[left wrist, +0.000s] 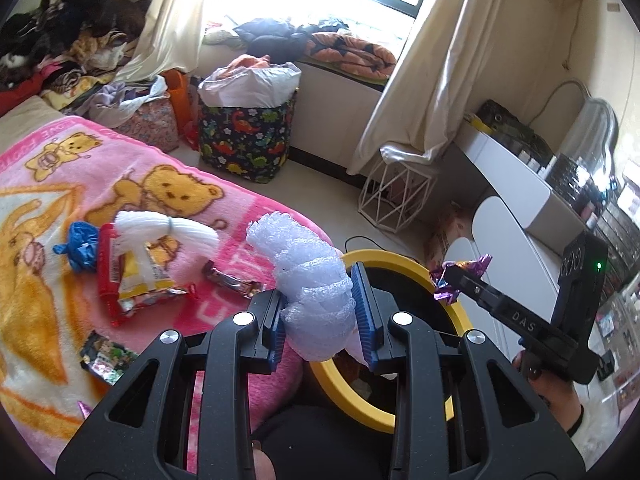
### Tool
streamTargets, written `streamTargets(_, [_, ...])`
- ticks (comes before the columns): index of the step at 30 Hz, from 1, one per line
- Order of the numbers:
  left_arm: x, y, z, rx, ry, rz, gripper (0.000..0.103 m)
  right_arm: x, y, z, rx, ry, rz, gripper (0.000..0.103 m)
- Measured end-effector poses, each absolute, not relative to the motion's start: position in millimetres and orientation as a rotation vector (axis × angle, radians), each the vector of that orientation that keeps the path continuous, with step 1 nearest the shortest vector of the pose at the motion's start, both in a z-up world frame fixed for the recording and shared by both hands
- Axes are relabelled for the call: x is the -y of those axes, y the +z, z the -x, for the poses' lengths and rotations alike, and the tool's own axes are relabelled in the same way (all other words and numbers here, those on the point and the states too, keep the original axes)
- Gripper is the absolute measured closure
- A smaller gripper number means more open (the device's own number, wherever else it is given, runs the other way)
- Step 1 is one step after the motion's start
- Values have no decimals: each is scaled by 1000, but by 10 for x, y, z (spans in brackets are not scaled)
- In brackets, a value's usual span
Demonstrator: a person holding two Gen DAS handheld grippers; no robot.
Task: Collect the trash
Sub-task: 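Carry the foam net and wrappers over the bin and open both tools, then move both open tools back from the bin toward the blanket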
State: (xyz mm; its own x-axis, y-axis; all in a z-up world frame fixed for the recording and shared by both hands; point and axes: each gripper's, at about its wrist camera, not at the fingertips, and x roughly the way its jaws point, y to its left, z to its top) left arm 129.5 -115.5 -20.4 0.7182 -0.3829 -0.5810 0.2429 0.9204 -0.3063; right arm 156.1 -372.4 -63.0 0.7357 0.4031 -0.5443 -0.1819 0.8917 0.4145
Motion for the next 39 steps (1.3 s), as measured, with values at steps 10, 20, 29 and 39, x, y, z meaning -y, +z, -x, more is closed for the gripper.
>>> streamTargets(10, [1446, -331, -1310, -723, -391, 154, 80, 3975, -760, -1550, -706, 292, -388, 76])
streamTargets(20, [1770, -528, -1322, -771, -437, 95, 80, 4119, -884, -1565, -742, 271, -418, 75])
streamTargets(29, [1965, -705, -1405, -814, -469, 74, 74, 4264, -997, -1593, -779, 247, -468, 62])
streamTargets(39, [1796, -603, -1335, -750, -404, 105, 11, 4315, -979, -1528, -753, 207, -481, 36])
